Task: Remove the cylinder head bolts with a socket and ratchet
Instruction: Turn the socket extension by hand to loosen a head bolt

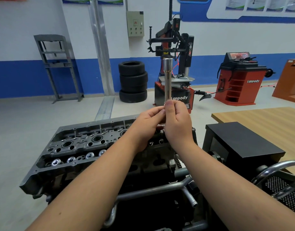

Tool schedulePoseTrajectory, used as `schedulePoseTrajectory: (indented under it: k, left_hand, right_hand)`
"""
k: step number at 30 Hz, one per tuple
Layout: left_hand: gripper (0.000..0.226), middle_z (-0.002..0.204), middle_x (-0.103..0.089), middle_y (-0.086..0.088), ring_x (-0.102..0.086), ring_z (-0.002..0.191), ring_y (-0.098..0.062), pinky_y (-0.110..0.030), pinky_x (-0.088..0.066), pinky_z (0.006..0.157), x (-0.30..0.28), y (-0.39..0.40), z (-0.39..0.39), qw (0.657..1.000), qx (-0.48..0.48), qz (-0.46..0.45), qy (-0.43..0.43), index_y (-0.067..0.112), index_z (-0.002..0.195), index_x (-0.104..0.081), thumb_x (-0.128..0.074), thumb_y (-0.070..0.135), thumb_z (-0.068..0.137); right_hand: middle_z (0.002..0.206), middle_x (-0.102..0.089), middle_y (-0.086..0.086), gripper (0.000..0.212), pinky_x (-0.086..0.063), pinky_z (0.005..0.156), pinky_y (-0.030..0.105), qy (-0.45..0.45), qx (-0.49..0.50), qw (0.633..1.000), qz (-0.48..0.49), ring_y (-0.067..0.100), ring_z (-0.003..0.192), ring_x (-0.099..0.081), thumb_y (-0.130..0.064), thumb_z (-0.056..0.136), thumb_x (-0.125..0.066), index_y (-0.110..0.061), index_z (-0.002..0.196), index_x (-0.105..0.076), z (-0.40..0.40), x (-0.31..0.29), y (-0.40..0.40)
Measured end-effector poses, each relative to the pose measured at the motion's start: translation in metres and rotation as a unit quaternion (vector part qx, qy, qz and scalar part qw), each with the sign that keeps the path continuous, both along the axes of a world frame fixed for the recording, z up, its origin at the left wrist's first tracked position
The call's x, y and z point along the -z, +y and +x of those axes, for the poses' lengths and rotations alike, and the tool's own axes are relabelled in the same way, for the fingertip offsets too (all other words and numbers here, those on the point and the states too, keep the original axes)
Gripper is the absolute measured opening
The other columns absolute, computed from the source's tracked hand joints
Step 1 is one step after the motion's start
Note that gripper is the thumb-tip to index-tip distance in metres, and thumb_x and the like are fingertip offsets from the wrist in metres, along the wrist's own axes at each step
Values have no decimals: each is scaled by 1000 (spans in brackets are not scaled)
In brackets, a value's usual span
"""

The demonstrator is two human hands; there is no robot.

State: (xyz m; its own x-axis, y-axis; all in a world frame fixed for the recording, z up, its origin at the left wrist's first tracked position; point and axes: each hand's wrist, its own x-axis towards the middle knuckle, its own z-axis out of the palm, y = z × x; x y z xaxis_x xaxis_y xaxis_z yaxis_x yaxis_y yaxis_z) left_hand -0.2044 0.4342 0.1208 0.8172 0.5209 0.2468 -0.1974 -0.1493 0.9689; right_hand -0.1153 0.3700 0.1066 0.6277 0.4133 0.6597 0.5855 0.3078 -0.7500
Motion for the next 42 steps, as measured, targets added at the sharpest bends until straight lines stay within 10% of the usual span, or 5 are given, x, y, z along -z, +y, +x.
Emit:
schedulePoseTrajectory:
  k: [6,15,21,28,42]
  left_hand:
    - [21,109,-78,2,-72,106,-20,-43,-59,96,2,2,0,999,-32,18,-1,18,119,-68,-64,29,101]
    - [30,111,-78,0,-73,105,-15,-28,-61,87,1,1,0,1000,1,-3,-2,16,127,-69,-52,30,107]
    - [23,106,-78,2,-74,103,-19,-42,-60,94,4,4,1,999,-36,22,0,18,115,-70,-66,34,99]
    - [29,111,-78,1,-73,106,-14,-29,-61,88,0,1,0,1000,-10,4,3,20,125,-69,-51,34,107]
    - [27,111,-78,-2,-73,107,-19,-34,-61,90,0,1,0,1000,-12,-7,6,18,124,-70,-52,30,107]
  right_hand:
    - [85,-57,-12,14,-44,62,8,14,-9,1000,7,-8,76,-59,-47,98,-53,-35,94,-48,-2,-1,-2]
    - [96,-61,-1,26,-50,83,33,5,3,1000,-8,12,94,-60,-37,106,-42,-28,89,-58,0,-2,-1]
    - [87,-56,-14,15,-46,65,10,6,0,1000,3,-8,79,-59,-47,99,-53,-33,99,-47,-1,0,-2]
    - [95,-62,0,20,-51,83,33,-1,8,1000,-6,12,93,-60,-37,106,-43,-31,91,-56,0,0,-1]
    - [88,-63,-4,26,-47,72,22,22,-7,1000,-14,5,82,-60,-41,105,-44,-24,94,-60,4,0,0]
